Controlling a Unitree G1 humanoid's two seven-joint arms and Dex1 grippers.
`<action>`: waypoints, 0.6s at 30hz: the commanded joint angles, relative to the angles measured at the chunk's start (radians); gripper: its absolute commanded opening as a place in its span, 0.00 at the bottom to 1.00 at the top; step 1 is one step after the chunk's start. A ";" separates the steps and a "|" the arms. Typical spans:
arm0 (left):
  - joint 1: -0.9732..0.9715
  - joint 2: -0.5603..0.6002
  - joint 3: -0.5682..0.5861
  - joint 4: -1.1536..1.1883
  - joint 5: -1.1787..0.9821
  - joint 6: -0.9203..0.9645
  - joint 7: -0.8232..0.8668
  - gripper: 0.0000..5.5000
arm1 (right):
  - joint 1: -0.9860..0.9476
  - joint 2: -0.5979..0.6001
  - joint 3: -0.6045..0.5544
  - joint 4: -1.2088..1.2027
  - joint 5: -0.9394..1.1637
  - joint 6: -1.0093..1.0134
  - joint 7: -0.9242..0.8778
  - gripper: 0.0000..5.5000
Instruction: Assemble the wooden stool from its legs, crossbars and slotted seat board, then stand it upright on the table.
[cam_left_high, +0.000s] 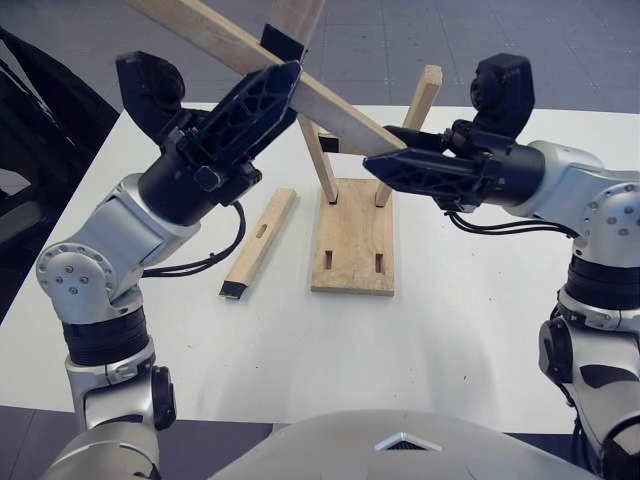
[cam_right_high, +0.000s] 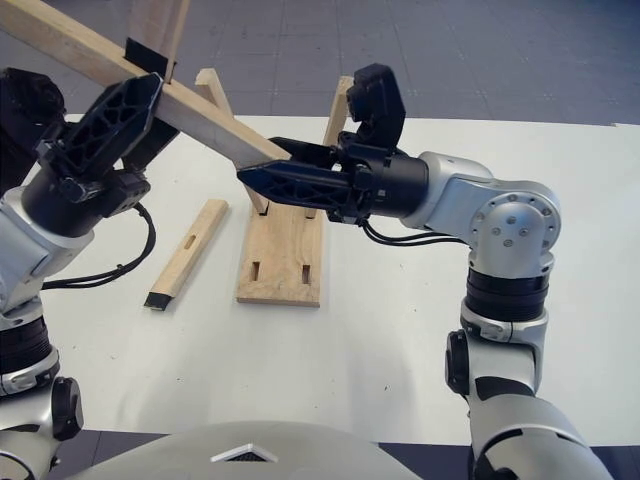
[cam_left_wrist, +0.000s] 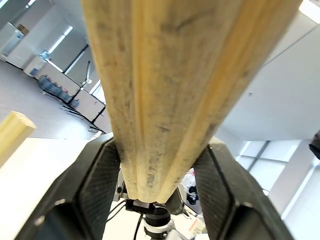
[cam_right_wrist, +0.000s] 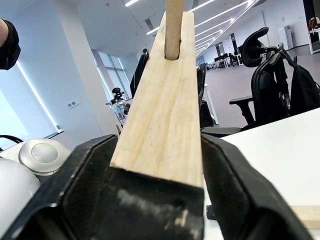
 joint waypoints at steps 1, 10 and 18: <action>-0.018 0.018 0.027 0.028 0.068 -0.012 -0.027 0.39 | -0.011 -0.037 0.009 0.029 -0.057 -0.009 0.006 0.59; 0.092 0.218 -0.041 0.014 0.655 -0.082 -0.424 0.39 | 0.179 -0.227 0.233 0.058 -0.534 -0.202 0.042 0.59; 0.189 0.171 -0.270 0.015 1.073 -0.305 -0.675 0.38 | 0.127 -0.163 0.496 0.057 -0.851 -0.239 -0.059 0.59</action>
